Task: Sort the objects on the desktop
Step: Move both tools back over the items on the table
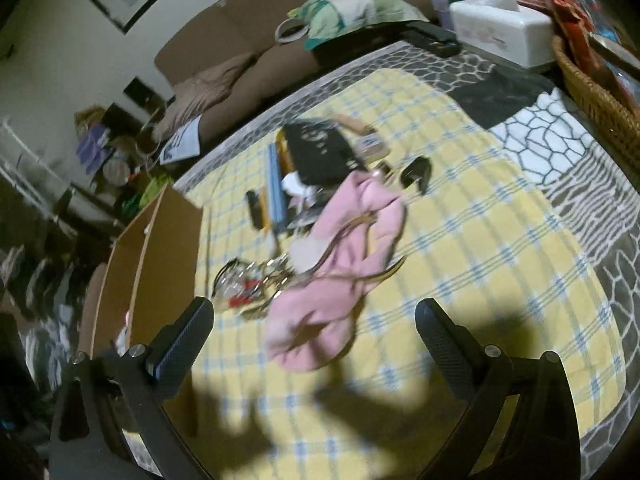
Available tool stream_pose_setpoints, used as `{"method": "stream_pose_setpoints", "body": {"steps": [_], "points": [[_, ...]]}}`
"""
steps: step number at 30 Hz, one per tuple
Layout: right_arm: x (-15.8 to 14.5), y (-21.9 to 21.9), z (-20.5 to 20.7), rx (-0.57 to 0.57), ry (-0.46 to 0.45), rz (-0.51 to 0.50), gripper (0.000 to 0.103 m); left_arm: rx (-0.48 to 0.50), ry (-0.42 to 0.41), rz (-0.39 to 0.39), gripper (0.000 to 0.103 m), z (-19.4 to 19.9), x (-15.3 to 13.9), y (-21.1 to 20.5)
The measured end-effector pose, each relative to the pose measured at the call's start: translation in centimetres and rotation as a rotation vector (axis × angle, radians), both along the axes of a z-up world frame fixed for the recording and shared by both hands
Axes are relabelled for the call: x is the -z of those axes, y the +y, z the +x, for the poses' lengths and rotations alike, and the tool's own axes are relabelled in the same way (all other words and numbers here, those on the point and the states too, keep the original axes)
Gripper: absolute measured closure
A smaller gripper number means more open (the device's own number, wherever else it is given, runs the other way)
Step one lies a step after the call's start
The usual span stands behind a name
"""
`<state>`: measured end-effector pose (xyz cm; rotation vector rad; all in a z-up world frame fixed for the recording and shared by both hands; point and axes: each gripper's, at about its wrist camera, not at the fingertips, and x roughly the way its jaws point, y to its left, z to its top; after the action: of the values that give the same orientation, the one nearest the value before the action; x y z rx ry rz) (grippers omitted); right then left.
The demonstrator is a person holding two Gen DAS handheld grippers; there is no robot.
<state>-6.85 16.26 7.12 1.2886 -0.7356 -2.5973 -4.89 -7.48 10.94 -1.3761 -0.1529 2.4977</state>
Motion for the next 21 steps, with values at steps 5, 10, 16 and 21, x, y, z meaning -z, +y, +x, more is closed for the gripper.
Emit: {"method": "stream_pose_setpoints", "body": {"steps": [5,10,16,21], "points": [[0.1,1.1,-1.4,0.000,0.039,-0.030,0.011,0.022,-0.010,-0.012,0.000,-0.9,1.5,1.7],[-0.5,-0.7,-4.4,-0.066,0.063,-0.025,0.024,0.022,-0.017,-0.025,0.000,-2.7,1.8,2.1],[0.2,-5.1,-9.5,-0.180,0.045,0.037,0.037,0.026,-0.015,-0.043,0.000,-5.2,2.0,1.8],[2.1,-8.2,-13.7,-0.238,-0.012,0.140,0.041,0.036,-0.024,-0.049,0.000,-6.7,2.6,1.8]]}}
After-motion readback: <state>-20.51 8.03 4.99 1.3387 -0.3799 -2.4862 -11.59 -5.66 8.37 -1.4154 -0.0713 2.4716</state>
